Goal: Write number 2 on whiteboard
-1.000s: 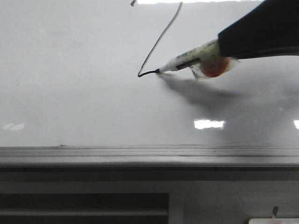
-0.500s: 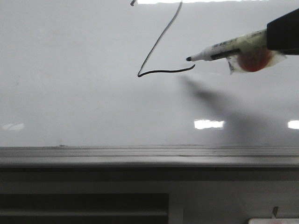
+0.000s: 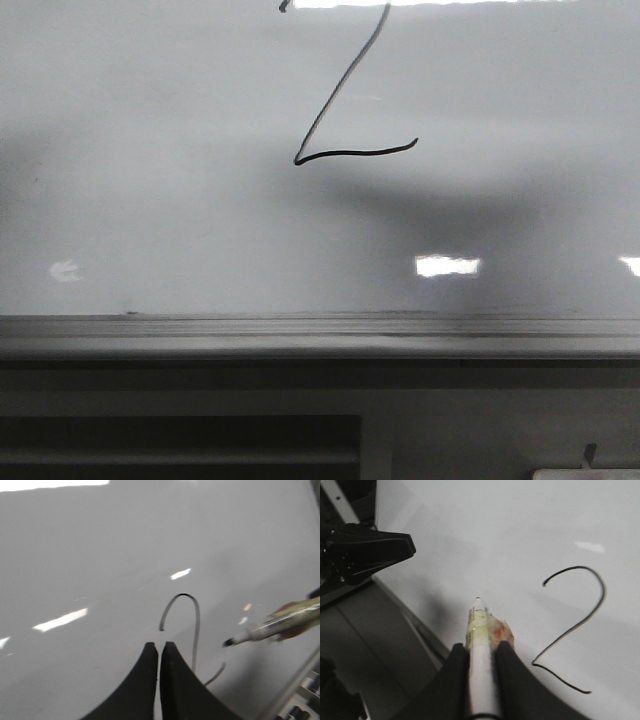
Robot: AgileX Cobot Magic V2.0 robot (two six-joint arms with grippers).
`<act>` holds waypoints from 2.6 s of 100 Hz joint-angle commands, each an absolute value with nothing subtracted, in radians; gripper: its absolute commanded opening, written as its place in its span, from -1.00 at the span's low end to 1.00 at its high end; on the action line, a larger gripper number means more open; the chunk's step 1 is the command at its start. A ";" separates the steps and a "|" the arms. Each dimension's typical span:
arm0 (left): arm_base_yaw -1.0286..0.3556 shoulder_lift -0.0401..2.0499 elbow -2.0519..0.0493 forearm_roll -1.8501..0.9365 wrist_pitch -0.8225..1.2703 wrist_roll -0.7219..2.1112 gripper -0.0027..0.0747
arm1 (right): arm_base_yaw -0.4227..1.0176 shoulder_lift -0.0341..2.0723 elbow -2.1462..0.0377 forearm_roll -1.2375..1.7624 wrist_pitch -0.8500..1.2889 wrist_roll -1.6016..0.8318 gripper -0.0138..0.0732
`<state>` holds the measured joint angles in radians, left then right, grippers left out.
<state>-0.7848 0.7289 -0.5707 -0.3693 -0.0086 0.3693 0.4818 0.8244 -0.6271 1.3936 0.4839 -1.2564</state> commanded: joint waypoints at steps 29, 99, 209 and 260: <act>-1.059 0.829 -0.610 -0.296 -0.039 0.366 -0.45 | 0.478 1.033 -0.767 1.360 0.768 -1.253 -0.81; -1.100 0.955 -0.696 -0.061 0.127 0.370 -0.38 | 0.478 1.040 -0.788 1.278 0.844 -1.231 -0.81; -1.035 0.942 -0.696 -0.047 0.148 0.280 -0.98 | 0.451 1.016 -0.808 1.278 0.764 -1.164 0.08; -0.709 0.804 -0.613 -0.153 -0.134 0.054 -0.98 | 0.311 0.772 -0.798 1.278 0.545 -1.068 0.08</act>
